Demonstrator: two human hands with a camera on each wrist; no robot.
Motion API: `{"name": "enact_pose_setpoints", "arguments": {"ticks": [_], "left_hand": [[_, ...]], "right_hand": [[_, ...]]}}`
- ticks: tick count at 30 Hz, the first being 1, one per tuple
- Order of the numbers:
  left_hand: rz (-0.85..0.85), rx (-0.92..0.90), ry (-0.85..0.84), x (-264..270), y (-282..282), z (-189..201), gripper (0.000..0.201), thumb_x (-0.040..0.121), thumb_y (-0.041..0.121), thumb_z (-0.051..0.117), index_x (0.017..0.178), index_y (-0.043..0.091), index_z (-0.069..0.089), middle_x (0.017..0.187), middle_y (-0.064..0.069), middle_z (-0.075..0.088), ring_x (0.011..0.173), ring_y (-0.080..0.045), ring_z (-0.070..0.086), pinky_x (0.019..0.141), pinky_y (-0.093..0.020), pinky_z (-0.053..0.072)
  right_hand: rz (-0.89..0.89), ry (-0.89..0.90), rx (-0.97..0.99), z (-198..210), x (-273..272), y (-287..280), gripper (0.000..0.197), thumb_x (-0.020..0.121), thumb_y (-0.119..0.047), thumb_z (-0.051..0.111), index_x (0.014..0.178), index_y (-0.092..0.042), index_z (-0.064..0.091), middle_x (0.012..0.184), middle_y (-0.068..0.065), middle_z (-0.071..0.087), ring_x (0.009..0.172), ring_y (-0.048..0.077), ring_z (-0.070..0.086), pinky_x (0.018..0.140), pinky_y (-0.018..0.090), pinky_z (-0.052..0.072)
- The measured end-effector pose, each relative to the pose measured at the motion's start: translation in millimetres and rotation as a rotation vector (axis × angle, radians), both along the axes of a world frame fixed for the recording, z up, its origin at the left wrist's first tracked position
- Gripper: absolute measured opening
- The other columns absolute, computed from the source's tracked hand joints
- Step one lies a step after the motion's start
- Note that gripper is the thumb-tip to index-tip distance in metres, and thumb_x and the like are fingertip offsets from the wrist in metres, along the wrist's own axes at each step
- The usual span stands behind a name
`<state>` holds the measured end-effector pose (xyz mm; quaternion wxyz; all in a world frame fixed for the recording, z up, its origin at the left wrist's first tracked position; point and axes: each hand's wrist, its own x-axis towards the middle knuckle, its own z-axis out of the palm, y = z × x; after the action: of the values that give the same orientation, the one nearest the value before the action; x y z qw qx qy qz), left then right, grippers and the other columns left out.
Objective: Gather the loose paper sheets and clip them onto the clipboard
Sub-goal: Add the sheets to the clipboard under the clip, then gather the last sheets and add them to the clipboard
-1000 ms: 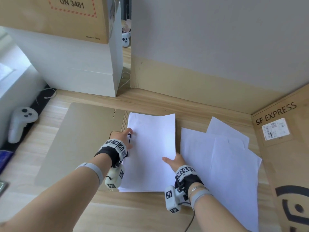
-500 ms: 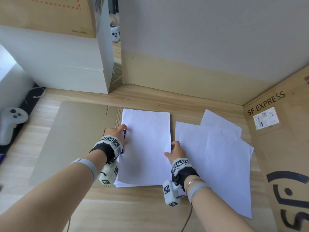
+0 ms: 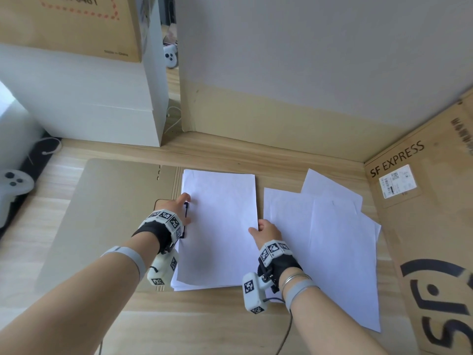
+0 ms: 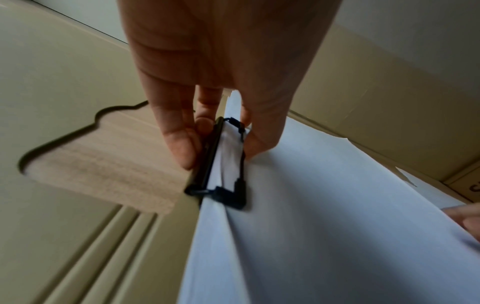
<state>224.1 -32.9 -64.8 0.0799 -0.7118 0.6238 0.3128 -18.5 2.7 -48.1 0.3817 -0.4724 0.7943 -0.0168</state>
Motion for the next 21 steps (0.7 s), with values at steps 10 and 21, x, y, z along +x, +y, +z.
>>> {"name": "enact_pose_setpoints", "arguments": {"ticks": [10, 21], "left_hand": [[-0.004, 0.036, -0.017, -1.7, -0.8, 3.3, 0.050, 0.082, 0.026, 0.059, 0.127, 0.024, 0.037, 0.074, -0.003, 0.053, 0.076, -0.023, 0.054, 0.069, -0.023, 0.043], [0.033, 0.073, 0.044, -9.1, 2.5, 8.5, 0.053, 0.084, 0.014, 0.055, 0.131, 0.023, 0.033, 0.096, -0.009, 0.047, 0.078, -0.028, 0.052, 0.069, -0.033, 0.047]], "right_hand": [[-0.036, -0.122, 0.194, -0.2, -1.7, -17.7, 0.031, 0.082, -0.043, 0.057, 0.080, -0.012, 0.054, 0.082, 0.004, 0.056, 0.083, 0.024, 0.055, 0.079, 0.031, 0.042], [-0.194, -0.027, -0.101, 0.3, -31.8, -3.6, 0.034, 0.087, -0.009, 0.051, 0.121, -0.012, 0.053, 0.120, 0.009, 0.062, 0.111, 0.026, 0.058, 0.092, 0.027, 0.043]]}}
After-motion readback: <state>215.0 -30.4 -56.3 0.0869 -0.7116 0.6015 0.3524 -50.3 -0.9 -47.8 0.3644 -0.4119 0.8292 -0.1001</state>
